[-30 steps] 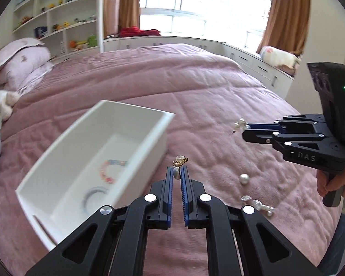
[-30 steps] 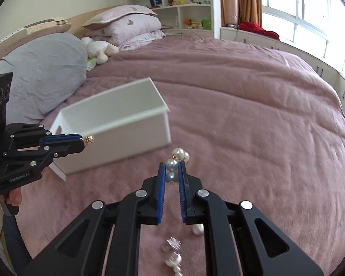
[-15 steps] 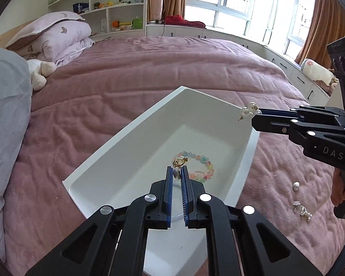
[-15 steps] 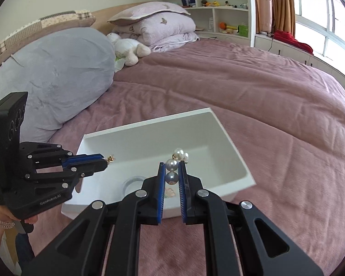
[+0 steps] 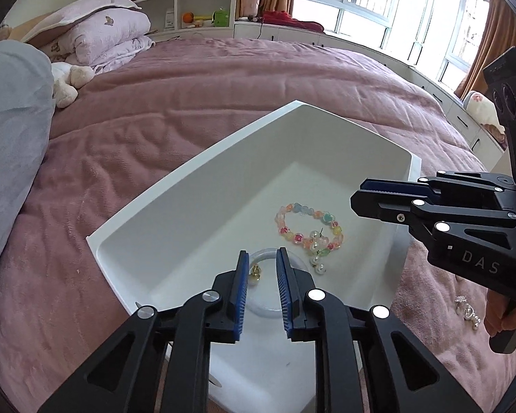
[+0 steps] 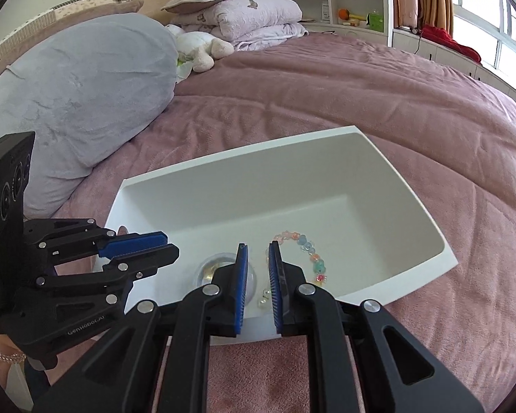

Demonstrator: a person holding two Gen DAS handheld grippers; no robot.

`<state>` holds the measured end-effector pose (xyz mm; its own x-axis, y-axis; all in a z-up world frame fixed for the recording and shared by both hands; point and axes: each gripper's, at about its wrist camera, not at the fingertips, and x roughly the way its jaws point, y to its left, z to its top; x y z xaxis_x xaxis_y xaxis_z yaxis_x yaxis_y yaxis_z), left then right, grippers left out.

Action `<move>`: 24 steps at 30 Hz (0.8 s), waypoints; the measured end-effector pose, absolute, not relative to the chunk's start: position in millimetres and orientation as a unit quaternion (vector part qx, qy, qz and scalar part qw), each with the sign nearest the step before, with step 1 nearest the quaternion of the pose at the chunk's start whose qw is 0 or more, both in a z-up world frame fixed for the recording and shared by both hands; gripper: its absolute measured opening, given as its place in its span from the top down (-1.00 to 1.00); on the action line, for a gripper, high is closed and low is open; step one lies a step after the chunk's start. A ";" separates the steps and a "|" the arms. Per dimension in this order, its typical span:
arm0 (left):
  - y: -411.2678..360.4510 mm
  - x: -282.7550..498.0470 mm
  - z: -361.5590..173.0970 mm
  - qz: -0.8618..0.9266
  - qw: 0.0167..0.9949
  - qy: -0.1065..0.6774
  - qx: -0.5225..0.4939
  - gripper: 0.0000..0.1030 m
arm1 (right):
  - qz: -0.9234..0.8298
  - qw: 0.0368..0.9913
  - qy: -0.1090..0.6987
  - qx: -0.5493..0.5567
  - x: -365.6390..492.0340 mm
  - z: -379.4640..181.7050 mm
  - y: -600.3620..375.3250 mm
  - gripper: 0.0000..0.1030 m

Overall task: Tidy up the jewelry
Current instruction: 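Carry both earrings into the white box and release them, then grasp a silver sparkle earring with the left tool while the right tool grasps pearl earrings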

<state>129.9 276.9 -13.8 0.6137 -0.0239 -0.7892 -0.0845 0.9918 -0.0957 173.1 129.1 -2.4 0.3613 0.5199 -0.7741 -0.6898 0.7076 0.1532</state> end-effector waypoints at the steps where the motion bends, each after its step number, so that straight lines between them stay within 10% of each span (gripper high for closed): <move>1: 276.4 128.2 -11.4 0.018 0.898 0.435 -0.062 0.51 | 0.369 0.822 0.421 -0.100 171.4 1.9 126.4 0.43; 4: 271.3 122.4 1.5 0.020 0.908 0.415 -0.055 0.21 | 0.364 0.835 0.401 -0.098 166.7 16.6 113.3 0.08; 12: 220.8 106.7 44.6 -0.029 0.933 0.358 -0.013 -0.17 | 0.344 0.857 0.366 -0.120 136.9 46.6 39.7 0.11; 24: 105.9 104.1 14.1 -0.139 0.918 0.369 0.029 -0.18 | 0.270 0.864 0.396 -0.153 77.0 -14.4 -88.9 0.00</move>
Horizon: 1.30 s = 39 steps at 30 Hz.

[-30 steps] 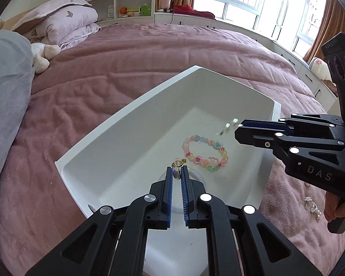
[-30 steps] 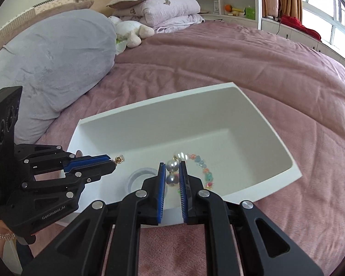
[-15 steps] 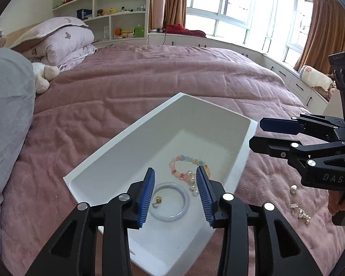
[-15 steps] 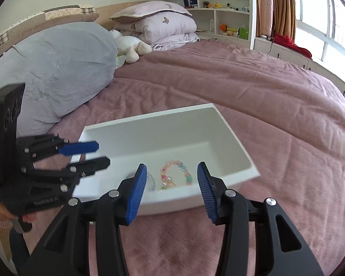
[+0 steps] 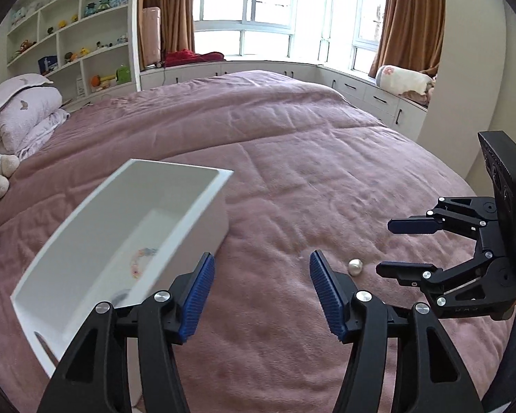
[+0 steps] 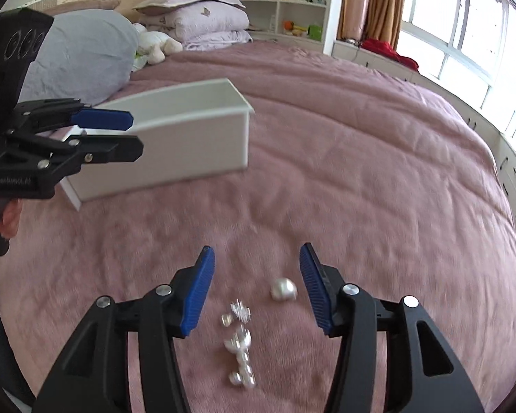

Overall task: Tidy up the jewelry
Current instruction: 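Grasp a silver sparkle earring with the left tool while the right tool grasps pearl earrings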

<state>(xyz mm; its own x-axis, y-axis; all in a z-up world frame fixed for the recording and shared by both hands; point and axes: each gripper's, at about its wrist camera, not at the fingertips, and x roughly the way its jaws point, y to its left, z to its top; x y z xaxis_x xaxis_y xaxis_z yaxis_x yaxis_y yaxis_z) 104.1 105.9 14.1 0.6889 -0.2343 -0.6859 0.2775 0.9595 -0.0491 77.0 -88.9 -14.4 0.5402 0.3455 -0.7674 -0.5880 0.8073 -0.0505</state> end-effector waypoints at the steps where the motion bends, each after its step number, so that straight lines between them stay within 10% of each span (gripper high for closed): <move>1: 99.4 103.3 8.5 -0.145 0.916 0.371 0.033 -0.18 | 0.268 0.863 0.401 -0.152 72.3 -20.4 -95.7 0.00; 28: 6.5 114.6 -88.4 -0.258 0.846 0.458 0.093 0.22 | 0.254 0.838 0.462 -0.145 35.6 -91.8 -125.7 0.05; 39: 0.5 115.1 -98.0 -0.260 0.835 0.474 0.107 0.39 | 0.259 0.829 0.472 -0.151 33.4 -97.3 -121.4 0.41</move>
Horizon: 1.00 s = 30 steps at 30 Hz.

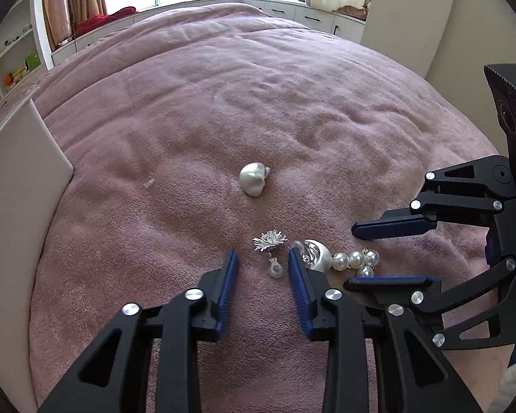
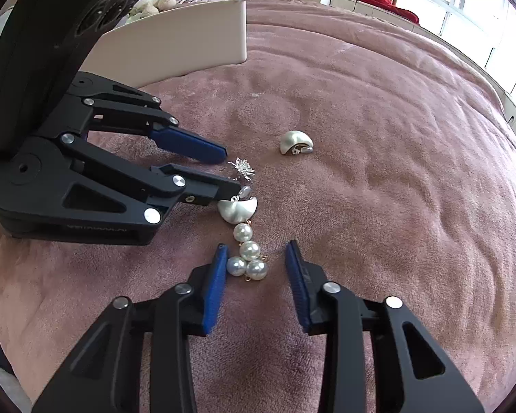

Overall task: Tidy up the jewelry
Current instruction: 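Grasp a silver sparkle earring with the left tool while the right tool grasps pearl earrings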

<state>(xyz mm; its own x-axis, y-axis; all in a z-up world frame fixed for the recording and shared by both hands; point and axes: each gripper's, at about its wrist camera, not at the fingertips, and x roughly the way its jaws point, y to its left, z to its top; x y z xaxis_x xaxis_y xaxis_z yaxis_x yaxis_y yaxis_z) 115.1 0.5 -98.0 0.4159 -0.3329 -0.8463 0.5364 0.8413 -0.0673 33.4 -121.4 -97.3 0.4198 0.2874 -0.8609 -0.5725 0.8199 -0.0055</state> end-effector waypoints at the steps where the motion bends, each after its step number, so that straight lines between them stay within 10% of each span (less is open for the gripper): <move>1: 0.3 114.7 -98.5 -0.261 0.834 0.474 0.109 0.44 | 0.262 0.827 0.474 -0.150 33.0 -97.6 -121.2 0.50; 7: 6.1 115.0 -99.1 -0.257 0.834 0.479 0.100 0.72 | 0.266 0.826 0.475 -0.145 30.5 -96.8 -122.4 0.55; 30: 30.9 101.6 -52.8 -0.230 0.868 0.432 0.086 0.73 | 0.280 0.845 0.441 -0.112 21.7 -45.3 -135.4 0.55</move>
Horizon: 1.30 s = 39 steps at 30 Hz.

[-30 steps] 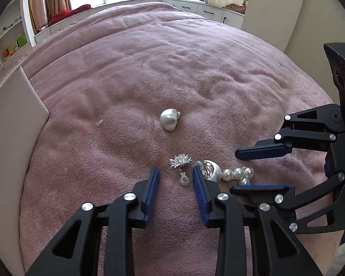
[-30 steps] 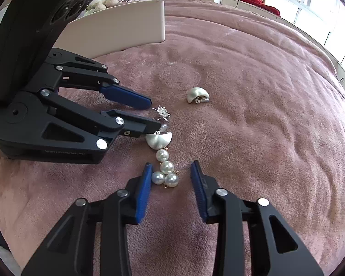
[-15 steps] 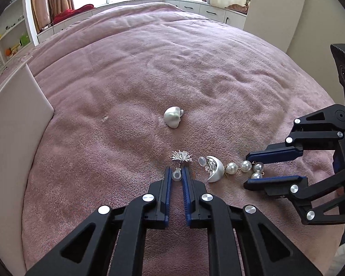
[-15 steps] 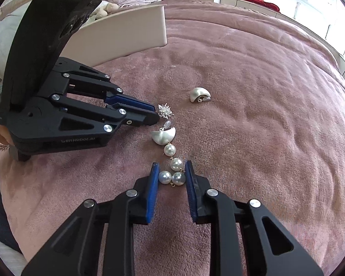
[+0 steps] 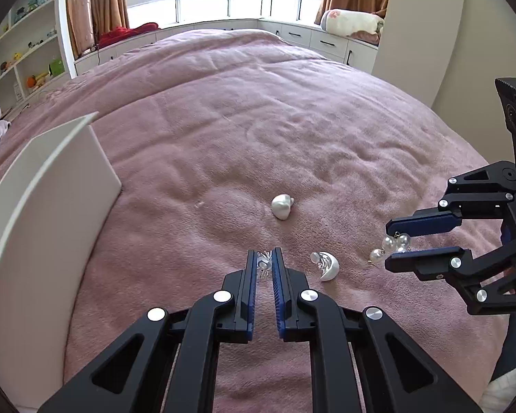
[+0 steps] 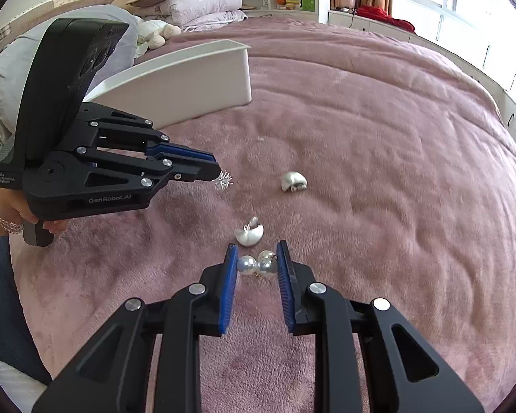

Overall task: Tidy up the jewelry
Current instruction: 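Grasp a silver sparkle earring with the left tool while the right tool grasps pearl earrings, then carry both earrings into the white box and open both tools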

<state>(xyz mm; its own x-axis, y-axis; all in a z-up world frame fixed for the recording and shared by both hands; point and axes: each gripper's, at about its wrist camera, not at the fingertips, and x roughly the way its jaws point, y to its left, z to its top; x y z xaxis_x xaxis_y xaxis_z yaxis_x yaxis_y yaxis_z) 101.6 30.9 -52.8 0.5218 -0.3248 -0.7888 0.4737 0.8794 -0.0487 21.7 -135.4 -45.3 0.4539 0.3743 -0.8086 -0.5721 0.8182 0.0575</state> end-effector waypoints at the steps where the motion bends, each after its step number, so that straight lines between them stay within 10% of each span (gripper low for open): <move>1: 34.0 100.5 -50.1 -0.228 0.870 0.429 0.084 0.73 | 0.283 0.846 0.437 -0.113 22.6 -40.8 -132.8 0.55; 26: 194.5 80.4 59.6 -0.101 0.933 0.345 -0.016 0.73 | 0.373 0.852 0.337 -0.145 82.7 63.0 13.0 0.55; 39: 265.3 113.4 23.5 -0.012 0.914 0.402 -0.058 0.73 | 0.390 0.831 0.384 -0.093 166.8 55.4 89.7 0.55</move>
